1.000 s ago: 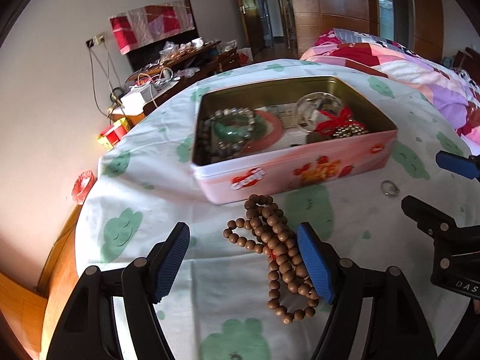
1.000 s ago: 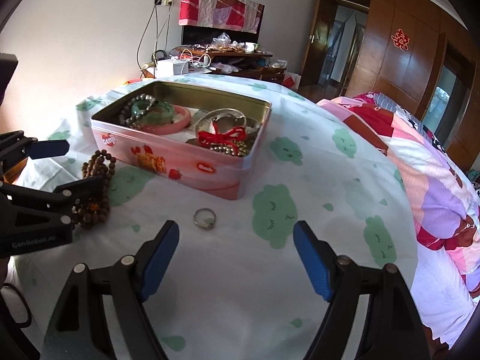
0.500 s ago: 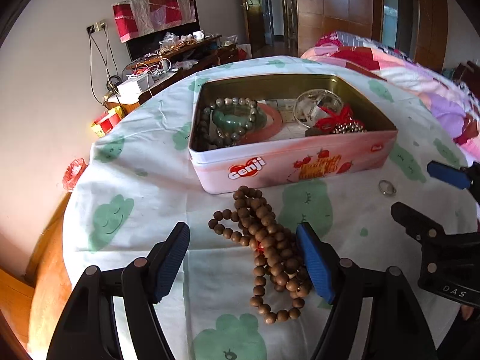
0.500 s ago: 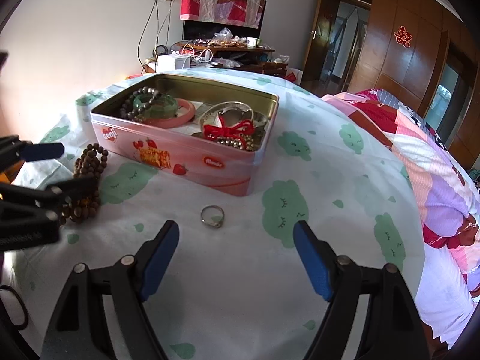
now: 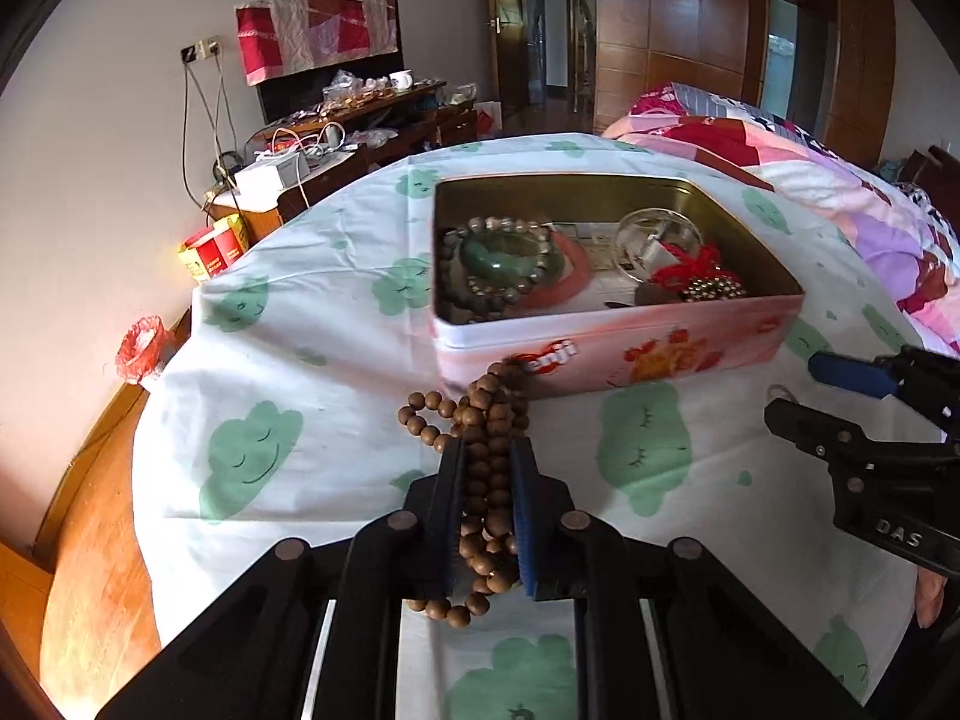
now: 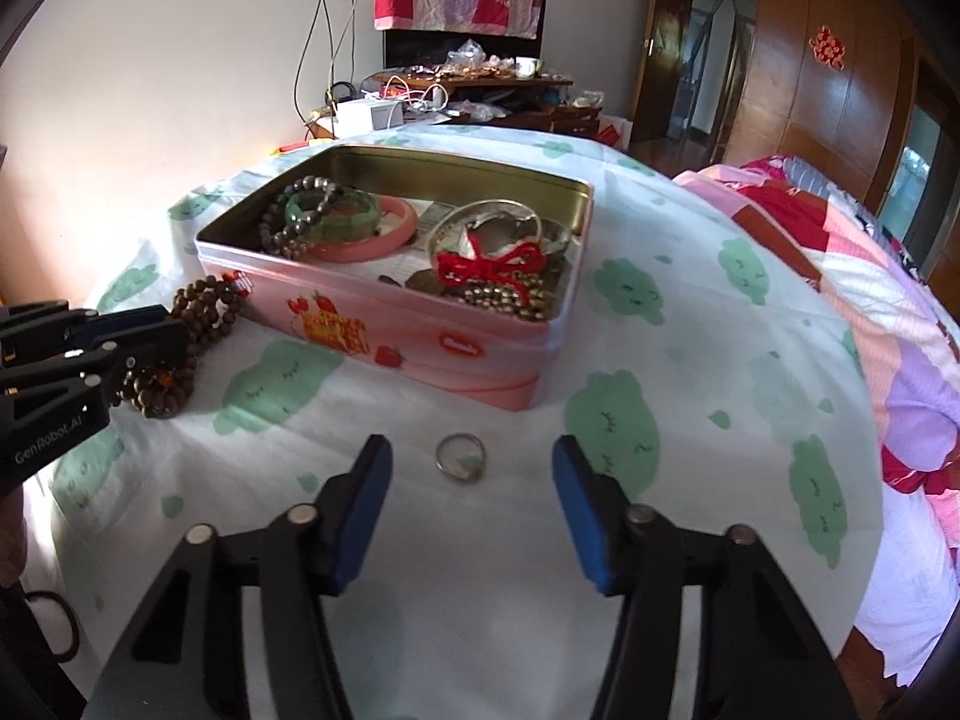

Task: Organize jewelry
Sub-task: 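Grasp the wooden bead mala with the left gripper while the right gripper grasps the silver ring, then lift the mala over the tin with the left gripper while the right gripper carries the ring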

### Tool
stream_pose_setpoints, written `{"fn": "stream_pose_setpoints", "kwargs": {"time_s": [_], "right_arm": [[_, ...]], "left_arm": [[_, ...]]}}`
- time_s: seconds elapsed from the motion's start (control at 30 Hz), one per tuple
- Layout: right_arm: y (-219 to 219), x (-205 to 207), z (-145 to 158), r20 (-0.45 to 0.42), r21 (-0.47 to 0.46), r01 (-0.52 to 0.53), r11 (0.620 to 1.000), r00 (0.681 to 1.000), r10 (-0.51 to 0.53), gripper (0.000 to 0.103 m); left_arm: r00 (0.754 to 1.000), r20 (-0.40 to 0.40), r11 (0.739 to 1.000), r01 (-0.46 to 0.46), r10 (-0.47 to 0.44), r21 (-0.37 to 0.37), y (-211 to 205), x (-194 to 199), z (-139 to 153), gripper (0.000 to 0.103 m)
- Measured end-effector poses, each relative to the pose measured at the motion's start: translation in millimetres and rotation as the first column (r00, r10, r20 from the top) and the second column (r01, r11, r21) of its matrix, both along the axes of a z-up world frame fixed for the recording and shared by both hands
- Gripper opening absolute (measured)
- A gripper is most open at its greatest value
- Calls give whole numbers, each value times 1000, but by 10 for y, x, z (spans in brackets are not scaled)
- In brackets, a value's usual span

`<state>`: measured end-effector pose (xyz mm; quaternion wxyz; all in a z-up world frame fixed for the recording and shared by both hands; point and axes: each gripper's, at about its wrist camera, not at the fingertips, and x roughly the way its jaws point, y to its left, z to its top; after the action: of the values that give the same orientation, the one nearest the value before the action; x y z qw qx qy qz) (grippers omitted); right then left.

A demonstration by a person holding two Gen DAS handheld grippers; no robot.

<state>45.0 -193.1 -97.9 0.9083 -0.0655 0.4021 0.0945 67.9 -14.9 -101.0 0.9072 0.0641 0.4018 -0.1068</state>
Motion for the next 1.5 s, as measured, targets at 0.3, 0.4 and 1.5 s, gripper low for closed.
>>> {"fn": "stream_pose_setpoints", "kwargs": {"time_s": [0.3, 0.4, 1.5], "right_arm": [[10, 21, -67, -44, 13, -32, 999, 999, 33, 28], [80, -18, -66, -28, -18, -55, 998, 998, 55, 21], [137, -398, 426, 185, -19, -79, 997, 979, 82, 21]], "left_arm": [[1000, 9, 1000, -2, 2, -26, 58, -52, 7, 14], [1000, 13, 999, -3, 4, -35, 94, -64, 30, 14], [994, 112, 1000, -1, 1, 7, 70, -224, 340, 14]]}}
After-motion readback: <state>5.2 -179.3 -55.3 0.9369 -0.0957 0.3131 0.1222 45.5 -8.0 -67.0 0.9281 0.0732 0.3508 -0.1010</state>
